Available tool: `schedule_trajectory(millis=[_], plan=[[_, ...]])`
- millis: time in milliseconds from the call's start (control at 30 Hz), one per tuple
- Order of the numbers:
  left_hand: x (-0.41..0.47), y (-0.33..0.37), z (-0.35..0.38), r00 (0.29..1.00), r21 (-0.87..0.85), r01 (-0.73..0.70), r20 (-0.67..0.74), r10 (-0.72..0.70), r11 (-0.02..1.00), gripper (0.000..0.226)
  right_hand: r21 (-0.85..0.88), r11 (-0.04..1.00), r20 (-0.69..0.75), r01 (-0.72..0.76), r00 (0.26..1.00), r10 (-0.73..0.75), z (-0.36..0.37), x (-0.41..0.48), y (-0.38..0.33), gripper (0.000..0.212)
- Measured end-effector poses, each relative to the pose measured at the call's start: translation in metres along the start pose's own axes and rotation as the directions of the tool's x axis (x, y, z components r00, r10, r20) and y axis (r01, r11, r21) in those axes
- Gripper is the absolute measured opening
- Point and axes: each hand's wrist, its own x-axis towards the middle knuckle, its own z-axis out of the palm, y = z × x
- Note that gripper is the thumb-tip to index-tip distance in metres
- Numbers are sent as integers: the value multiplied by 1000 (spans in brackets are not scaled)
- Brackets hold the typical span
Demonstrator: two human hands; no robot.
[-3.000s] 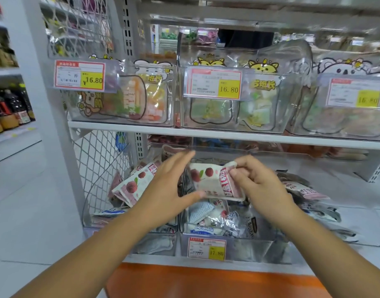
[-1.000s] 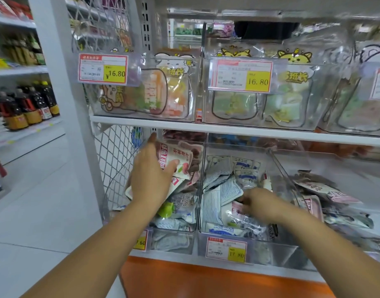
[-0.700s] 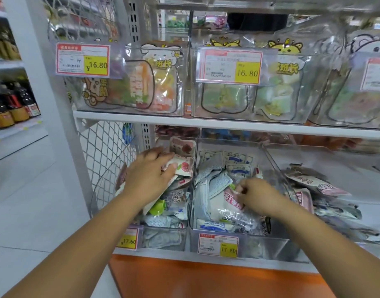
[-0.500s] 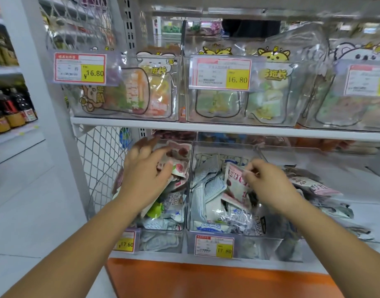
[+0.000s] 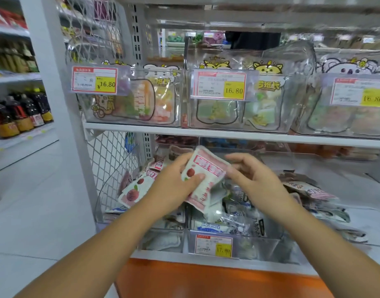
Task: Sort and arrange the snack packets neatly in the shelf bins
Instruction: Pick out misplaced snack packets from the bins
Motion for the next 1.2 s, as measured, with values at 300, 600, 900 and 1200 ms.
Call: schedule_trajectory(millis=[300, 600, 900, 1200], plan=[[24, -59, -52, 911, 391, 180, -412, -3, 903, 42, -502, 865, 131, -5, 988, 81, -40, 19, 35, 27], [29, -42, -20, 936, 735, -225, -21, 352, 640, 30, -667, 744, 279, -30, 916, 287, -65, 38, 63, 56], [23, -59, 21, 937, 569, -346, 245, 248, 746, 46, -893, 433, 352, 120, 785, 510, -51, 80, 60, 61], [17, -51, 13, 943, 578, -329, 242, 228, 747, 46, -855, 438, 320, 277, 947, 25, -63, 60, 60, 22]])
